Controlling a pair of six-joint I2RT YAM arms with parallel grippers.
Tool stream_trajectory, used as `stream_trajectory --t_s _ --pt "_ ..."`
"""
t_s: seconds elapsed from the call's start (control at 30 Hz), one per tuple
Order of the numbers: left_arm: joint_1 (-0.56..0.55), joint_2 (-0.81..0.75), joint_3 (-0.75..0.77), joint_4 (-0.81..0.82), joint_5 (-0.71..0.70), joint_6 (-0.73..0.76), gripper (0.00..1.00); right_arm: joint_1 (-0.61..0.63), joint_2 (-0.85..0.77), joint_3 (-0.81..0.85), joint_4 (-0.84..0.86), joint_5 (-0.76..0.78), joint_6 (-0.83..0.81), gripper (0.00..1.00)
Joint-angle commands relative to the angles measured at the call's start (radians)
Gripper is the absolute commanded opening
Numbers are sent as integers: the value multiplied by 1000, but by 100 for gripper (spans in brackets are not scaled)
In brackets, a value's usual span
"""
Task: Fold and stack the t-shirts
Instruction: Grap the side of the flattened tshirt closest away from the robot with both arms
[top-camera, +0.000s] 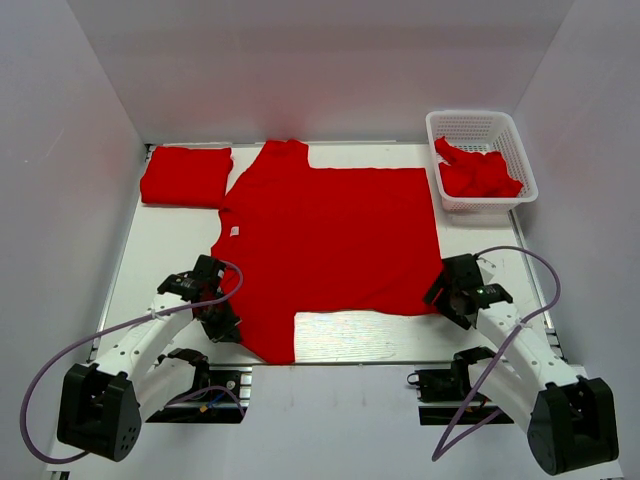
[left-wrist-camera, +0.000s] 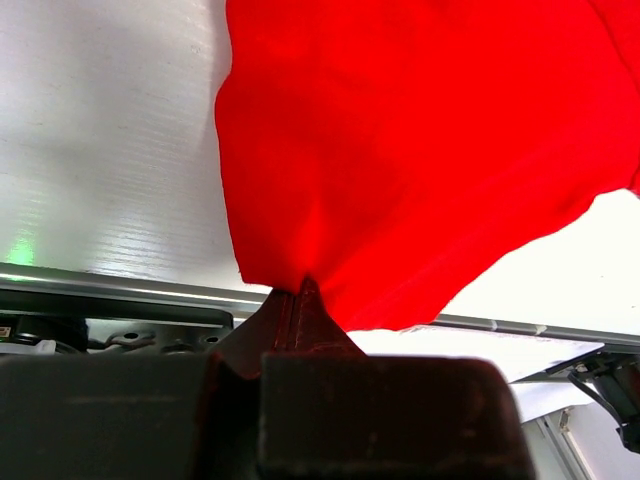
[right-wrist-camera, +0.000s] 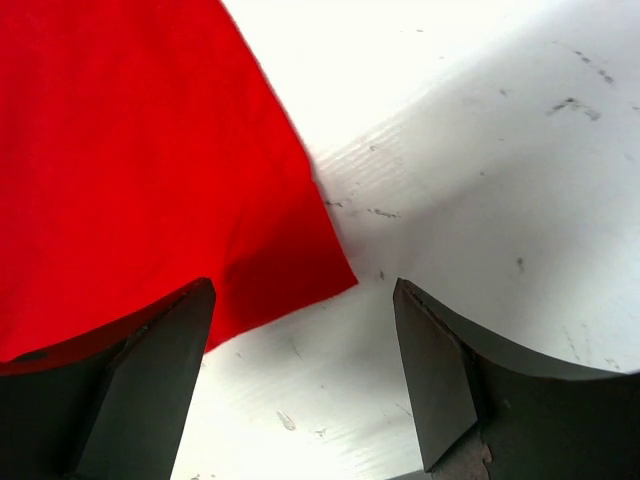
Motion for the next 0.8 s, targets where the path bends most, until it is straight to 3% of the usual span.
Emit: stream_trajectory --t_s 0.0,0.3,0.4,0.53,0.57,0.63,0.67,0.77 --pt "-1 -5 29 1 -13 17 0 -4 -34 38 -66 45 5 78" --pt "-1 4 40 1 -13 26 0 -4 -18 -11 35 -21 16 78" --pt "-1 15 40 1 -13 26 0 -1 16 -17 73 -36 3 71" --pt "-1 35 60 12 -13 35 0 -4 50 -22 102 -55 -6 37" --pt "-1 35 71 12 -13 35 0 -4 48 -24 107 -62 -6 34" --pt "-1 44 71 22 -22 46 0 -3 45 -28 112 -68 -14 18" --pt "-1 44 85 22 -22 46 0 -3 45 -31 112 -70 -23 1" --pt "-1 72 146 9 -22 69 0 -1 24 -25 115 -65 -35 0"
